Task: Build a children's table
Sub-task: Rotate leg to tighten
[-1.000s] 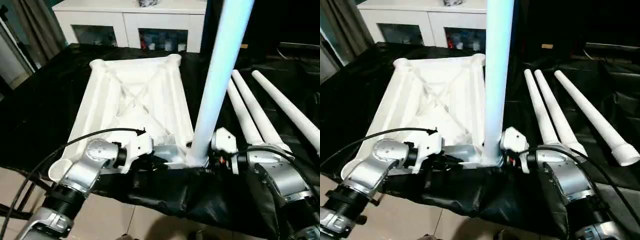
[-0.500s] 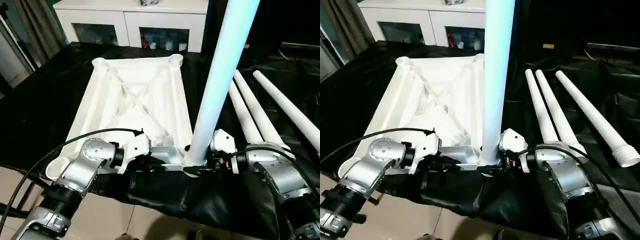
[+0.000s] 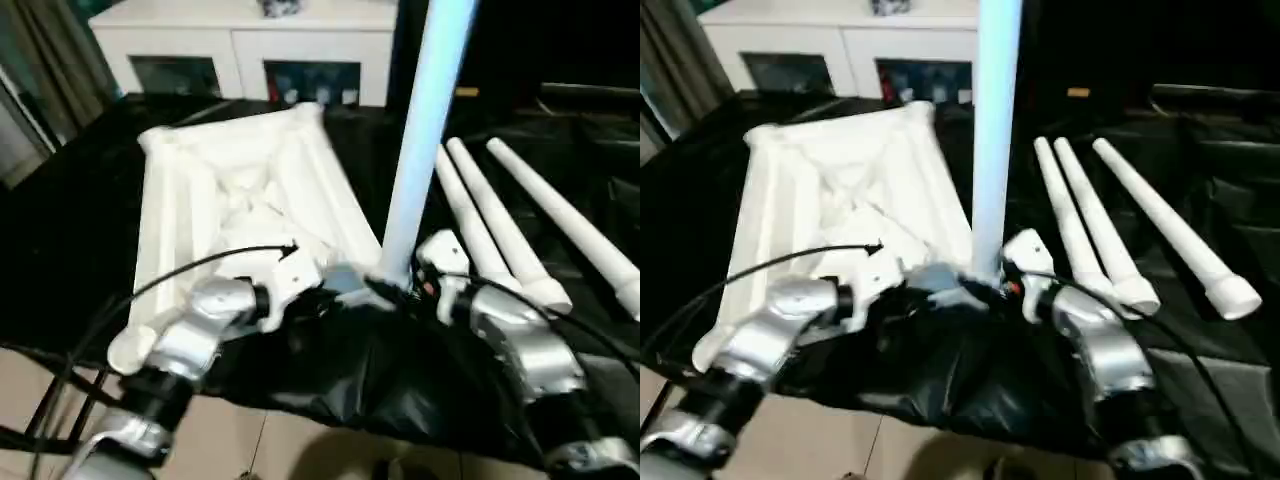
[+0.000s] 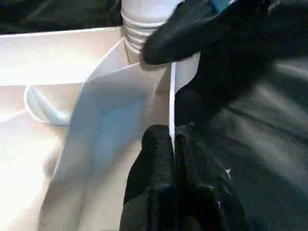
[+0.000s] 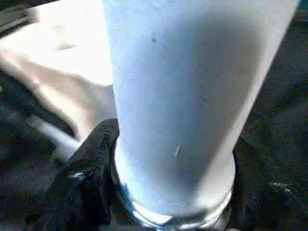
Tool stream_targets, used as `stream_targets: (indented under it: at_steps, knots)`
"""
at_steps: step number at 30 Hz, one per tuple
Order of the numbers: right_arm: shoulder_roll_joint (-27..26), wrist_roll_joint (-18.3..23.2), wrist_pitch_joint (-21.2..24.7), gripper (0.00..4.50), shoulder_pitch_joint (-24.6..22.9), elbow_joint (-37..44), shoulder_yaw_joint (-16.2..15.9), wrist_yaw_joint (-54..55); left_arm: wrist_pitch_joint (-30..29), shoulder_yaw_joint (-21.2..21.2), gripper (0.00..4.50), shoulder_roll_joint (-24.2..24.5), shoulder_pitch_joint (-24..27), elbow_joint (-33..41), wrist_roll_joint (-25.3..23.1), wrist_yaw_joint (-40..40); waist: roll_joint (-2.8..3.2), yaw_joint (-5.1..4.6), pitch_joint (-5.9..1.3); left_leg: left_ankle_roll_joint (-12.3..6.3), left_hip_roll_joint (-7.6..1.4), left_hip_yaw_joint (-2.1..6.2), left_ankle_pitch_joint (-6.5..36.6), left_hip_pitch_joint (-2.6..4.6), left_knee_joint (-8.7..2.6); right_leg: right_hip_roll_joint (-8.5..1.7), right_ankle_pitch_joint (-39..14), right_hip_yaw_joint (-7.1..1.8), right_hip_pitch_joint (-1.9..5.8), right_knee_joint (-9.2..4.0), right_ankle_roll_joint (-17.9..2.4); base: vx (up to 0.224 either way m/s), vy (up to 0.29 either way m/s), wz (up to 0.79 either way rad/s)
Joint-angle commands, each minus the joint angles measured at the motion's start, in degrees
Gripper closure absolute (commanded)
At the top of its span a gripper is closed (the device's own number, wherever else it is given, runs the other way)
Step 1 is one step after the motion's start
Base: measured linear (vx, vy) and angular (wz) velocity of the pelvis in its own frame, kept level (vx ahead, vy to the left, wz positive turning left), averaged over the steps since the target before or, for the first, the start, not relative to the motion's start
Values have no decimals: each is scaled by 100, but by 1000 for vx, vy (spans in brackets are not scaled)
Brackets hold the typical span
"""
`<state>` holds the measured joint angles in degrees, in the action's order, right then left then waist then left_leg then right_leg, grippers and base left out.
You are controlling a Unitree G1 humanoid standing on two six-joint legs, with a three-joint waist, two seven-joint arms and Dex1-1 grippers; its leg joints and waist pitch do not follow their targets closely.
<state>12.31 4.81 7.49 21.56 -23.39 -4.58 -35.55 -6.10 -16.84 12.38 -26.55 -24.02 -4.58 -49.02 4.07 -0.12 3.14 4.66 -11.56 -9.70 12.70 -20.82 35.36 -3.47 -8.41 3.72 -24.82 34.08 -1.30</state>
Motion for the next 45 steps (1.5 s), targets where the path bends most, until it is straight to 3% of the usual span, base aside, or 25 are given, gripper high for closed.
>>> stream_targets:
  at_steps: [1,5,9,10,16,21,22,24,30,35,45]
  knots:
    - [-534,-75,228,178,136,-259,-118,775,127,-144,450,-596,-110,84,146,519,-111,-3,-326,-391,-16,11,747,-52,-404,-328,-2679,-172,386,-544,-653,0,0,0]
    - [-886,-248,81,178,259,-441,-95,1353,94,-235,450,-906,-149,-6,1,791,-108,-41,-334,-438,-8,13,813,-53,-403,-326,-2737,-167,365,-584,-595,0,0,0]
    - [-974,-241,-80,178,317,-366,-73,1366,100,-271,450,-948,-134,48,26,661,-94,-59,-340,-546,-18,22,850,-71,-412,-330,-2484,-166,376,-556,-678,0,0,0]
    - [-922,-194,-95,122,326,-341,-49,1229,157,-265,450,-885,-120,89,68,527,-88,-64,-336,-566,-22,22,861,-71,-414,-331,-2449,-169,376,-551,-712,0,0,0]
    - [-522,-252,-312,72,344,-245,-179,635,313,-243,450,-530,-2,289,235,-99,-85,-52,-359,-677,-56,21,722,-77,-405,-353,-1953,-189,393,-489,-971,0,0,0]
    - [134,-191,-531,72,290,-179,-373,-438,382,-166,450,-43,99,472,489,-817,-81,-11,-362,-761,-71,6,751,-65,-397,-363,-1781,-194,400,-454,-1095,0,0,0]
    - [263,-163,-567,72,254,-124,-416,-710,386,-142,450,38,103,481,510,-924,-120,-8,-354,-767,-68,2,771,-70,-402,-349,-1824,-189,413,-458,-1082,0,0,0]
    - [596,-30,-539,72,116,94,-536,-1478,459,-69,450,233,95,456,548,-1155,-89,25,-346,-799,-92,3,794,-50,-408,-353,-1888,-201,392,-464,-1045,0,0,0]
    - [1375,267,-537,72,-84,388,-817,-2954,539,42,450,678,73,426,778,-1712,-98,118,-359,-811,-108,0,685,-42,-403,-356,-1614,-201,407,-422,-1172,0,0,0]
    - [1521,316,-524,72,-56,336,-801,-3209,578,83,450,846,66,412,887,-1982,-108,180,-362,-805,-121,-15,617,-35,-397,-357,-1508,-210,400,-403,-1232,0,0,0]
    - [1530,540,-314,145,-83,451,-823,-3519,574,72,450,954,94,396,989,-2234,-105,221,-369,-759,-128,-12,504,-34,-397,-351,-1290,-210,412,-367,-1309,0,0,0]
